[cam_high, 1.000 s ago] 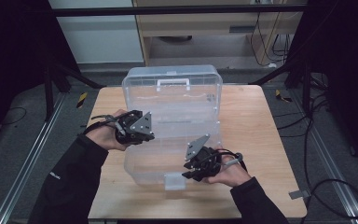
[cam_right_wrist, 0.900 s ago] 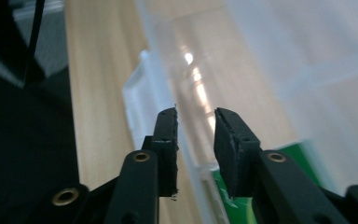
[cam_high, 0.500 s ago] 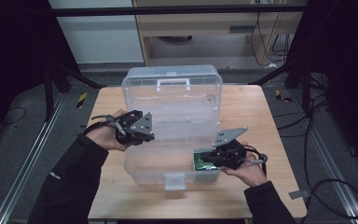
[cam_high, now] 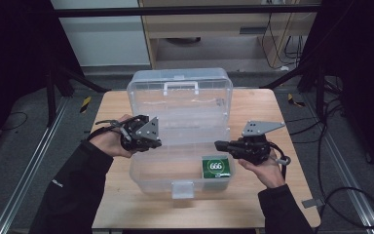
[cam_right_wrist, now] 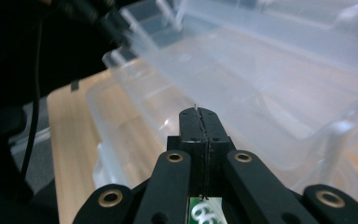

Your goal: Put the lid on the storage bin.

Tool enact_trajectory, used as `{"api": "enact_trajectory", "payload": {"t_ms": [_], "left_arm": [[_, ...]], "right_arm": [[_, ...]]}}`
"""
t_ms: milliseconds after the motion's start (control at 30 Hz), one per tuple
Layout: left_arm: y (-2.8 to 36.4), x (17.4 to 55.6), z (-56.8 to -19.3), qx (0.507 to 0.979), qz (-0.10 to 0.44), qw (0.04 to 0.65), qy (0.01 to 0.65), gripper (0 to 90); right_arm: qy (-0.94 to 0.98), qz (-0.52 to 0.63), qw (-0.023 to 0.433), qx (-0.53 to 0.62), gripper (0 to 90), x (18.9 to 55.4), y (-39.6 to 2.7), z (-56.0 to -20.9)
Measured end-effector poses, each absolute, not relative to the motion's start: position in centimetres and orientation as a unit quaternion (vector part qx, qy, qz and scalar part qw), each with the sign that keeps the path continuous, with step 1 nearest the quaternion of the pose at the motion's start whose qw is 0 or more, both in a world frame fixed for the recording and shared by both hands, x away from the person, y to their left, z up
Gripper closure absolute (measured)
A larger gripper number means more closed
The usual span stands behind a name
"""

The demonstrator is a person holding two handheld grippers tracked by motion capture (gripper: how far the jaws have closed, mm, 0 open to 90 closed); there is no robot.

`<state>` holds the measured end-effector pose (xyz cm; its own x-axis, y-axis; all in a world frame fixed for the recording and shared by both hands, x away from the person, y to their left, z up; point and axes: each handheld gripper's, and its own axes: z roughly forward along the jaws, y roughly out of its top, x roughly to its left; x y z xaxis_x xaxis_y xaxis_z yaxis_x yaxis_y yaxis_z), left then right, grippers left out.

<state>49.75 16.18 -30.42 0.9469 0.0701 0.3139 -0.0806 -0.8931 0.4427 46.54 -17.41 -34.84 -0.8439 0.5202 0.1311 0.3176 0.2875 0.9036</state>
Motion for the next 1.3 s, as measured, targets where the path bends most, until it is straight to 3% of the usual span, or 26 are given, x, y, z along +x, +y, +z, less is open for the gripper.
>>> {"api": "enact_trajectory", "payload": {"t_ms": [433,1300], "left_arm": [[16.2,49.7,-30.5,0.959,0.160,0.232,-0.003,86.8],[16.4,49.1,-31.0,0.960,0.139,0.241,-0.006,86.8]], "right_arm": [[0.764,0.551,0.139,0.305,90.0,49.1,-18.3,-33.3],[0.747,0.546,0.139,0.353,90.0,51.7,-19.3,-34.3]]}}
